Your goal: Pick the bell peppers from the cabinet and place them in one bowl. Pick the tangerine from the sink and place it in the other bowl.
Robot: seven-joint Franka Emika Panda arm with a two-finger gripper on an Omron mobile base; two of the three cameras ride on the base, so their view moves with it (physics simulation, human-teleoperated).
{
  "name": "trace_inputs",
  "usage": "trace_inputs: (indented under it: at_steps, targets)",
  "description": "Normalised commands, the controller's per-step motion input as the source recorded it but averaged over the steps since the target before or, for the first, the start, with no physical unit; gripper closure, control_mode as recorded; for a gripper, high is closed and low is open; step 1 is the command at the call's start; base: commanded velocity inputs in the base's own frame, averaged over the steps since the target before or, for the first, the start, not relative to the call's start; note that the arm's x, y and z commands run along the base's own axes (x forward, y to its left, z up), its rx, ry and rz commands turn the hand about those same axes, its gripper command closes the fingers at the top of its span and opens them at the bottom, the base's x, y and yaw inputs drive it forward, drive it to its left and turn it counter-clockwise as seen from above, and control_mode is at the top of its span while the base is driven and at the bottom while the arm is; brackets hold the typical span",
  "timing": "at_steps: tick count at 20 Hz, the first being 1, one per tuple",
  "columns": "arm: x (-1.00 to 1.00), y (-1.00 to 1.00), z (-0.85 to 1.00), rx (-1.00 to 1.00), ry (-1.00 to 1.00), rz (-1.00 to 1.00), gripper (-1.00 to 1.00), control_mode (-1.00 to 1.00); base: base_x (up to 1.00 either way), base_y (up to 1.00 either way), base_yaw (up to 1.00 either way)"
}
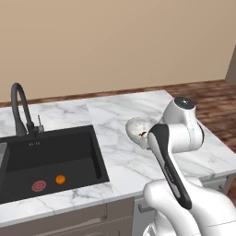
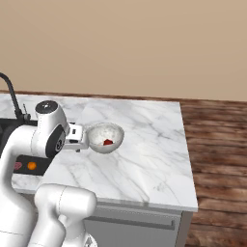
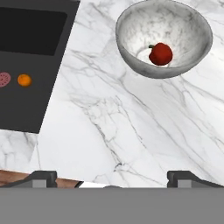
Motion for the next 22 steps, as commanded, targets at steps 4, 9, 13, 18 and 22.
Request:
trace_inputs:
  at_steps: [4, 9, 13, 18, 22]
  targets:
    - [0.00, 0.00, 0.00, 0.00, 0.00, 0.00, -1.00, -1.00, 0.00, 0.00, 0.00]
    - [0.00, 0.00, 0.00, 0.00, 0.00, 0.00, -1.00, 1.00, 0.00, 0.00, 0.00]
    - [0.00, 0.00, 0.00, 0.00, 0.00, 0.00, -1.00, 1.00, -0.69, 0.00, 0.00]
    - [0.00, 0.00, 0.00, 0.00, 0.00, 0.00, -1.00, 1.00, -0.95, 0.11, 0.00]
    - [0.00, 0.00, 0.00, 0.00, 0.00, 0.00, -1.00, 1.00, -0.44, 0.33, -0.02]
